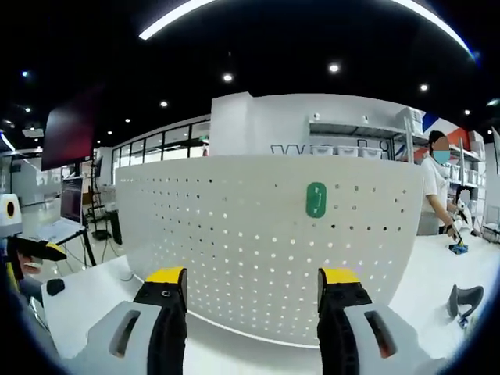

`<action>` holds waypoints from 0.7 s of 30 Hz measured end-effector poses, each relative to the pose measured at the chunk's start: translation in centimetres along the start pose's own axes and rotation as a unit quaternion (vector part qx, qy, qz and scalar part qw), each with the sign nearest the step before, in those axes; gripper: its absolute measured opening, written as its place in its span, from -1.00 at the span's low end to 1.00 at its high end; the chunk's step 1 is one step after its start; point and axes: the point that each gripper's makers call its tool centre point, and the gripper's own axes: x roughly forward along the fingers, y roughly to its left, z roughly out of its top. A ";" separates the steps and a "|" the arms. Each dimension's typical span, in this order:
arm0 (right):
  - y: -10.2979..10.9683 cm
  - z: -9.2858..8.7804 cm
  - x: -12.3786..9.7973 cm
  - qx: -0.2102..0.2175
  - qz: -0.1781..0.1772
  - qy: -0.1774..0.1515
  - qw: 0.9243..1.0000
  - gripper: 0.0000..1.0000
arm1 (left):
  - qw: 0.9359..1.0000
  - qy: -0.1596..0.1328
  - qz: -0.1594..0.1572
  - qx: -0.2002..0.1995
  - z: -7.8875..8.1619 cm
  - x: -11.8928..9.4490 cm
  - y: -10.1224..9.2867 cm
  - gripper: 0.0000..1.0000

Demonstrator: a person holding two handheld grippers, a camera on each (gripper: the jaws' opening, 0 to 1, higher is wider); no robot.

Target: Insert the hook assembly into the mounting plate slot until the hook locks in place.

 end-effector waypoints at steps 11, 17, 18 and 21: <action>3.4 -2.5 -1.6 0.011 0.030 0.021 0.999 0.33 | 1.000 0.018 0.004 0.003 -1.6 -0.5 0.0 0.76; 5.1 -3.8 -2.4 0.015 0.044 0.032 0.998 0.32 | 1.000 0.030 0.007 0.003 -2.6 -0.8 0.1 0.76; 5.5 -4.2 -2.6 0.017 0.049 0.036 0.998 0.31 | 0.999 0.031 0.007 0.003 -2.7 -0.8 0.1 0.76; 5.6 -5.1 -2.9 0.019 0.053 0.044 0.997 0.31 | 0.999 0.038 0.008 0.005 -3.2 -0.9 0.0 0.75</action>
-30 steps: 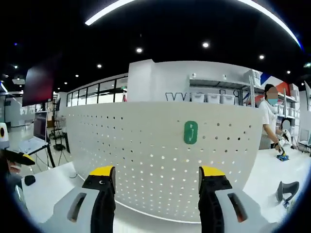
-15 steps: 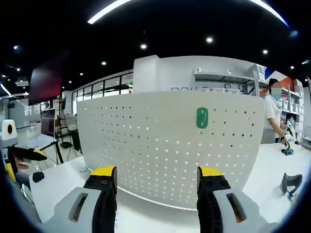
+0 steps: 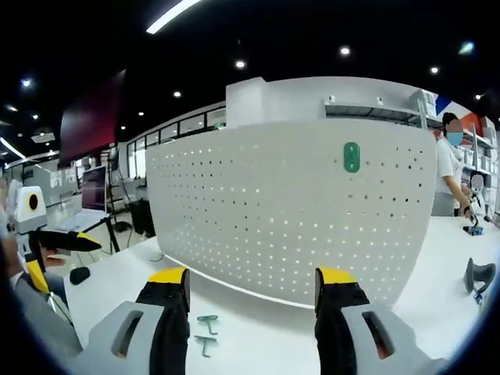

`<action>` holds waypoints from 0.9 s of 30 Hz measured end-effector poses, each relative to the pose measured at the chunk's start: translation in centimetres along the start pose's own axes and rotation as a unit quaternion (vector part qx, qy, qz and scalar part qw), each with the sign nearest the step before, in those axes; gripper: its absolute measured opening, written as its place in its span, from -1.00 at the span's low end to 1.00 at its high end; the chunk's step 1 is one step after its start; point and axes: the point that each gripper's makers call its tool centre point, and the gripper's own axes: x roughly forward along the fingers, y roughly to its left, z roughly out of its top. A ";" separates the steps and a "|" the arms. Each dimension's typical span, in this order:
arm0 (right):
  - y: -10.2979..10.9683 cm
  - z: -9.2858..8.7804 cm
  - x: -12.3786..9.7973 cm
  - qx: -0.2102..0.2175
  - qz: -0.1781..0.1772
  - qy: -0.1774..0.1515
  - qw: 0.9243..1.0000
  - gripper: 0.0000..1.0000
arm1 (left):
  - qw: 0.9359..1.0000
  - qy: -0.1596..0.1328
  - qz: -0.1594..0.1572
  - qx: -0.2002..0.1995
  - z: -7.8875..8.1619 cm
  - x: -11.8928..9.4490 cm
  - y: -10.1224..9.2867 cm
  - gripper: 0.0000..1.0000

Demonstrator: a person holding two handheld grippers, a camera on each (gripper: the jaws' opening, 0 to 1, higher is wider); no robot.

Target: Insert the hook assembly into the mounting plate slot until the hook locks in place.

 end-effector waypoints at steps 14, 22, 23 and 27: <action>2.1 -3.7 -1.9 0.017 0.015 0.030 0.999 0.27 | 1.000 0.025 -0.005 -0.002 -1.9 0.5 -0.3 0.71; 2.7 -4.5 -2.3 0.022 0.021 0.037 0.999 0.25 | 0.999 0.039 -0.007 0.007 -2.8 1.3 0.1 0.60; 2.8 -4.5 -2.3 0.022 0.021 0.037 0.999 0.25 | 0.999 0.043 -0.008 0.005 -3.0 1.3 0.2 0.59; 3.1 -4.9 -2.4 0.022 0.025 0.042 0.999 0.25 | 0.999 0.050 -0.012 0.010 -3.2 1.7 0.2 0.52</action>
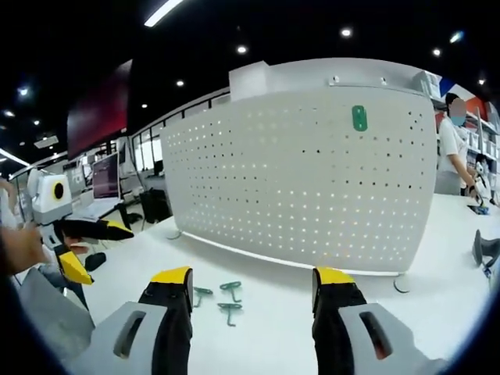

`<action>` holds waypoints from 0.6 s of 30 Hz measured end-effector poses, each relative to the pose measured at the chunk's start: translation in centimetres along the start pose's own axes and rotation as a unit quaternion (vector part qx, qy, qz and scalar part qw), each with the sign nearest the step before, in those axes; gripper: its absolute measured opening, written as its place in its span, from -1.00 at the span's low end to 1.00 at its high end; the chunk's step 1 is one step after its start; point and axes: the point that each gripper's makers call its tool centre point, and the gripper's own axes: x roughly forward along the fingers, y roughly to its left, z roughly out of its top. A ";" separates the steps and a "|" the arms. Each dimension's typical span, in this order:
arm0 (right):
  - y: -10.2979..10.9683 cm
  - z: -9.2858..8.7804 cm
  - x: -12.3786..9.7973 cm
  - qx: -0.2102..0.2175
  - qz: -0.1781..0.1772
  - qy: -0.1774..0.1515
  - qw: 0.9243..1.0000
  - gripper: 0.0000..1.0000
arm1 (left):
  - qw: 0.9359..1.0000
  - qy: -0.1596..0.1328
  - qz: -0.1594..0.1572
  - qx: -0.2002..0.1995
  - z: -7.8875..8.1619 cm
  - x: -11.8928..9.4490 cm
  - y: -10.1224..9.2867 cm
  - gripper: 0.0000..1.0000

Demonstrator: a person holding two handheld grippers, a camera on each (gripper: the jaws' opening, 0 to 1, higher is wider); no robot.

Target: Insert the hook assembly into the mounting plate slot until the hook locks in place.

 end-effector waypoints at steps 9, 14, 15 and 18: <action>0.6 -0.9 -0.3 0.004 0.004 0.007 1.000 0.24 | 1.000 0.020 -0.002 0.016 -0.7 1.5 0.8 0.36; 0.6 -1.3 -0.6 0.007 0.003 0.010 1.000 0.24 | 0.999 0.039 -0.008 0.020 -1.7 2.7 1.3 0.31; 0.6 -1.4 -0.6 0.008 0.002 0.010 1.000 0.24 | 0.999 0.042 -0.009 0.022 -1.9 3.0 1.4 0.29; 0.6 -1.8 -0.8 0.010 0.001 0.013 1.000 0.24 | 0.998 0.051 -0.015 0.022 -2.5 3.8 1.7 0.23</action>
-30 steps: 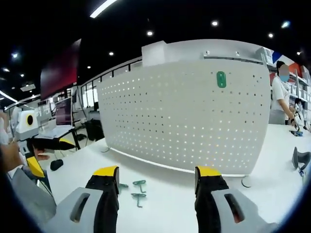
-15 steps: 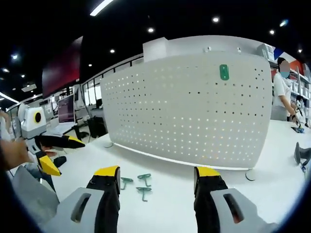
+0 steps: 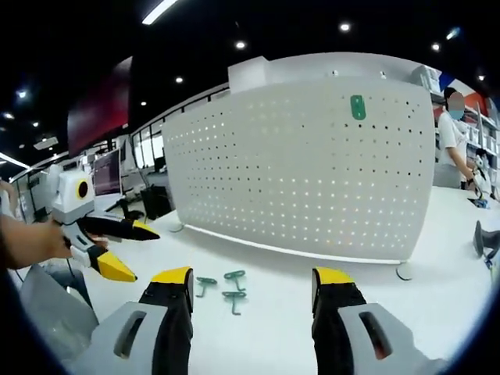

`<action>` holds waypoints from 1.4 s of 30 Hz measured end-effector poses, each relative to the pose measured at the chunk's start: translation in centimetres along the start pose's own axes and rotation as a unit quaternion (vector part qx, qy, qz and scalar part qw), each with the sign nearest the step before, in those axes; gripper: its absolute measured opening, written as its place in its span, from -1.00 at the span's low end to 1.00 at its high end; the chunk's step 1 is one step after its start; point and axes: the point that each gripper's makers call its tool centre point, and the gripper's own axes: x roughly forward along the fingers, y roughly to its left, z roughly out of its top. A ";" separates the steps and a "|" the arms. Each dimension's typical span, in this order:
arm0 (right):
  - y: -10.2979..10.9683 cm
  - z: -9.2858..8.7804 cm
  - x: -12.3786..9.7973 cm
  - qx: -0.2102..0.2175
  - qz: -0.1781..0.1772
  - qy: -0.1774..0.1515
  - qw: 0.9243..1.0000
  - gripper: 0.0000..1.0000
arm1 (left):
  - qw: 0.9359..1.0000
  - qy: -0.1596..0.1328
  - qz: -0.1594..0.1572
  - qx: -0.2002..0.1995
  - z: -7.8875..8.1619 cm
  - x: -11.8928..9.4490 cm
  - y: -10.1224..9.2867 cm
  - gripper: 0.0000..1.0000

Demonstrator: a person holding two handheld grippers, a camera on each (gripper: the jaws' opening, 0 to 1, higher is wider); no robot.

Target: Insert the hook assembly into the mounting plate slot until the hook locks in place.

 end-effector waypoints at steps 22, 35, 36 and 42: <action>-0.7 -1.6 -0.2 0.014 -0.006 0.016 1.000 0.20 | 0.998 0.056 -0.034 -0.001 -3.1 5.6 1.0 -0.10; -1.2 -2.1 -0.3 0.021 -0.012 0.022 0.999 0.18 | 0.995 0.090 -0.043 0.025 -5.0 8.1 1.6 -0.33; -1.2 -2.1 -0.3 0.021 -0.012 0.022 0.999 0.18 | 0.994 0.093 -0.043 0.026 -5.1 8.3 1.6 -0.34; -1.2 -2.5 -0.2 0.020 -0.011 0.029 0.999 0.17 | 0.993 0.105 -0.048 0.036 -5.7 9.1 1.7 -0.38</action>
